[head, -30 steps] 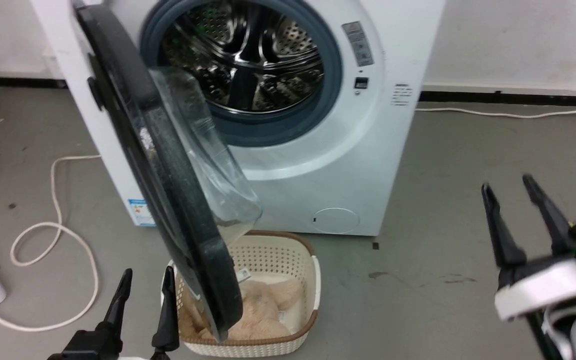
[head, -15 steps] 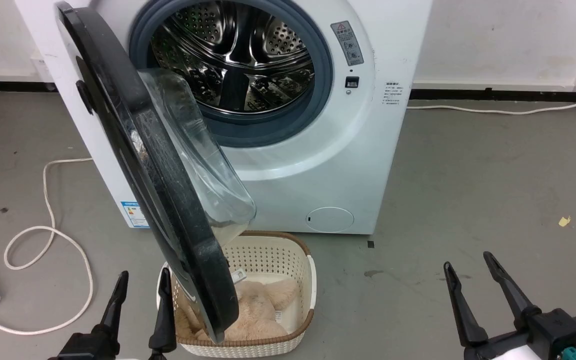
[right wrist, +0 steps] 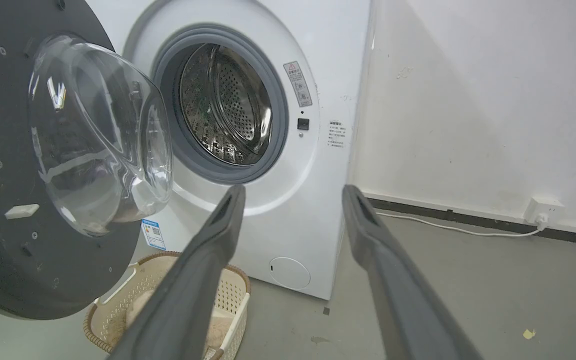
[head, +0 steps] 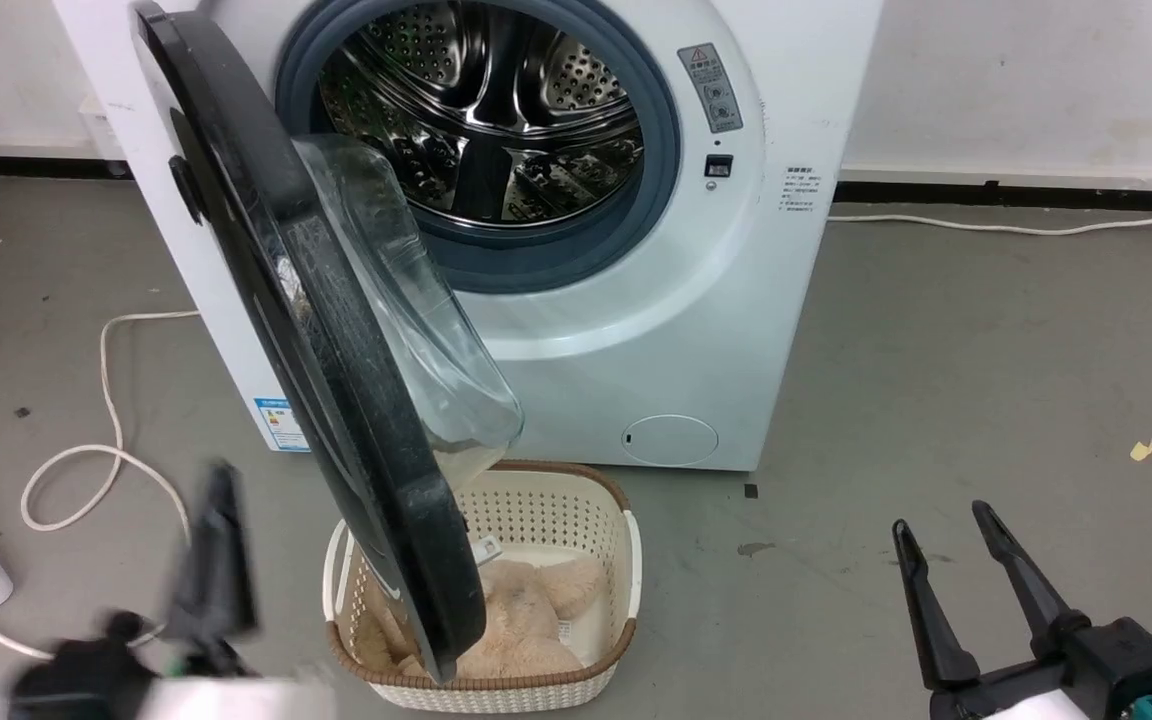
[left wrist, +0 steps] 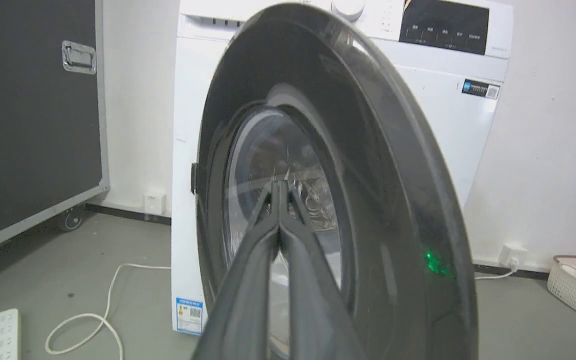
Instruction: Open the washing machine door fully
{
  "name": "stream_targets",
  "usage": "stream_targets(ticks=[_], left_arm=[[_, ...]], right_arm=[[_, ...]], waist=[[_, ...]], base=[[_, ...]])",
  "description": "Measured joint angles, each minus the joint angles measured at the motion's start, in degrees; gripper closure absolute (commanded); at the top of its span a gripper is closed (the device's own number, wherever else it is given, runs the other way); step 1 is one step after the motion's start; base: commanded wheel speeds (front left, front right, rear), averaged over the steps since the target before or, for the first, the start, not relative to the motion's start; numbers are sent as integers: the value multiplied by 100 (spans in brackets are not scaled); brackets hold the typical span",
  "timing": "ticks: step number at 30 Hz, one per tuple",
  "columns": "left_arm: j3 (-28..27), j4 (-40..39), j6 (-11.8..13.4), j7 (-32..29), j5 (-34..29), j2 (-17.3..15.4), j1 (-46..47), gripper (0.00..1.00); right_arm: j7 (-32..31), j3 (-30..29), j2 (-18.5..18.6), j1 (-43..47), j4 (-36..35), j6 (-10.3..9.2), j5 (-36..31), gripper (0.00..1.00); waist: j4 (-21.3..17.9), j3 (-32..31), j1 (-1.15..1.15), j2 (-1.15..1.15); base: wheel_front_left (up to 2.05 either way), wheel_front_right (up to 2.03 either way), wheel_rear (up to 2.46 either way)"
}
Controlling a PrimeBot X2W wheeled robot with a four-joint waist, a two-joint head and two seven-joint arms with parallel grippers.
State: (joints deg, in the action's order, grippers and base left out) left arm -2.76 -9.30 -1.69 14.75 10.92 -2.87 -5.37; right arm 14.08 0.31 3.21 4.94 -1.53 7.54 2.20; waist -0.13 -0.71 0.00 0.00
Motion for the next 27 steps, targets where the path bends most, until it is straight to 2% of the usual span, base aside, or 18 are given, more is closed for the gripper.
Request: stream_targets(ticks=[6, 10, 13, 19, 27], left_arm=[[-323, -1255, 383, 1, 256, 3, 715, 100], [-168, -1951, 464, 2, 165, 1, 1244, 100], [160, -2170, 445, -179, -27, -20, 1530, 100], [1141, -2238, 346, -1192, -165, -19, 1705, 100], [2405, -1627, 347, -1734, -176, -1, 961, 100]], right_arm=[[15, -19, -7, -7, -5, 0, 81, 0], [14, -23, -7, -8, -4, 0, 101, 0], [14, -26, -8, -12, -4, 0, 138, 0], [11, -15, -8, -16, 4, 0, 192, 0], [12, -27, -9, -21, 63, 0, 241, 0]], waist=[[42, -10, 0, 0], [58, -39, 0, 0], [75, -62, 0, 0], [67, -84, 0, 0], [83, -57, 0, 0]], base=[[0, 0, 0], [0, 0, 0], [0, 0, 0], [0, 0, 0], [0, 0, 0]])
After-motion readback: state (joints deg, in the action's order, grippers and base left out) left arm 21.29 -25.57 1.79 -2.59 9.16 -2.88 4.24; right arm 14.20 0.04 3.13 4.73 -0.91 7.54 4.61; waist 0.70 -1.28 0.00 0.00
